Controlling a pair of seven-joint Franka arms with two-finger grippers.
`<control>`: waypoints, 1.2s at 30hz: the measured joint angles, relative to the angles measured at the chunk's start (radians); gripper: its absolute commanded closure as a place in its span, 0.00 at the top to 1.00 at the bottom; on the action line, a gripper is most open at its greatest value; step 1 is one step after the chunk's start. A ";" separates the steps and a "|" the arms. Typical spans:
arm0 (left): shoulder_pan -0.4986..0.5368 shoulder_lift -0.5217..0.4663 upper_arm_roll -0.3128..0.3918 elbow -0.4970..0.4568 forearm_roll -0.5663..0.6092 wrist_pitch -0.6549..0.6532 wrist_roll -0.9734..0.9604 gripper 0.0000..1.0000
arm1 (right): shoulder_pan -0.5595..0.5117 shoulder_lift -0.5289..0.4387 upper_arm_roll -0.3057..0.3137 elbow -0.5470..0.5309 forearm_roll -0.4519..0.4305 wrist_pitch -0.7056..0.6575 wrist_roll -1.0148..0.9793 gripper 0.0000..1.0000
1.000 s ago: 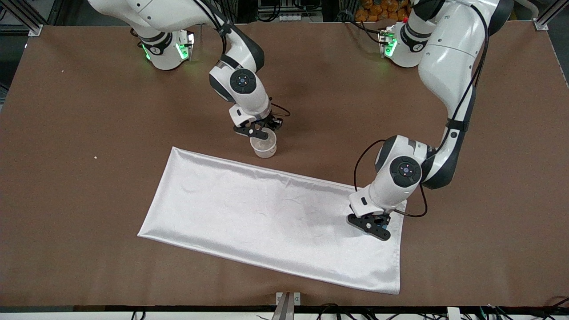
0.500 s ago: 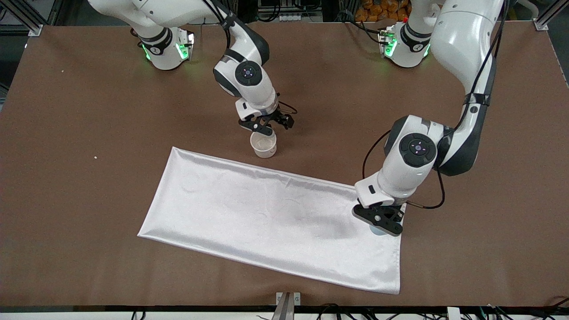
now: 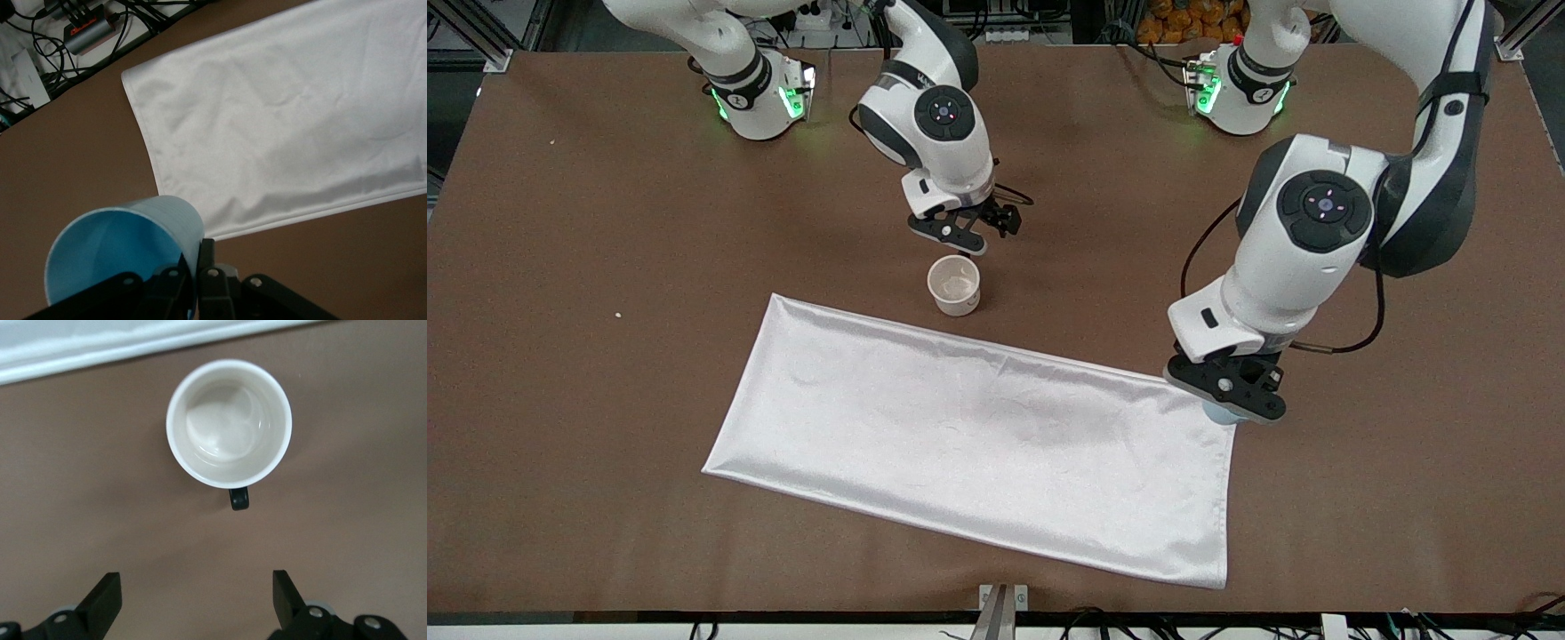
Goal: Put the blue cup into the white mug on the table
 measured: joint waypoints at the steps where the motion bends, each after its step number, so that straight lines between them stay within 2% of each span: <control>1: 0.000 -0.012 -0.003 0.000 0.000 -0.020 -0.004 0.00 | -0.004 -0.006 0.000 0.003 0.000 -0.009 -0.017 1.00; 12: -0.003 -0.143 -0.028 -0.002 0.000 -0.217 -0.022 0.00 | -0.142 -0.059 -0.007 0.006 0.000 -0.084 -0.315 1.00; 15: -0.003 -0.168 -0.032 -0.007 0.000 -0.249 -0.023 0.00 | -0.184 -0.061 -0.029 0.005 -0.001 -0.089 -0.409 1.00; 33: -0.039 -0.180 -0.133 -0.035 -0.013 -0.256 -0.116 0.00 | -0.236 -0.081 -0.356 0.005 -0.001 -0.112 -0.876 1.00; 36: -0.071 -0.169 -0.139 -0.036 -0.013 -0.235 -0.139 0.00 | -0.266 -0.087 -0.385 0.006 -0.001 -0.111 -0.956 1.00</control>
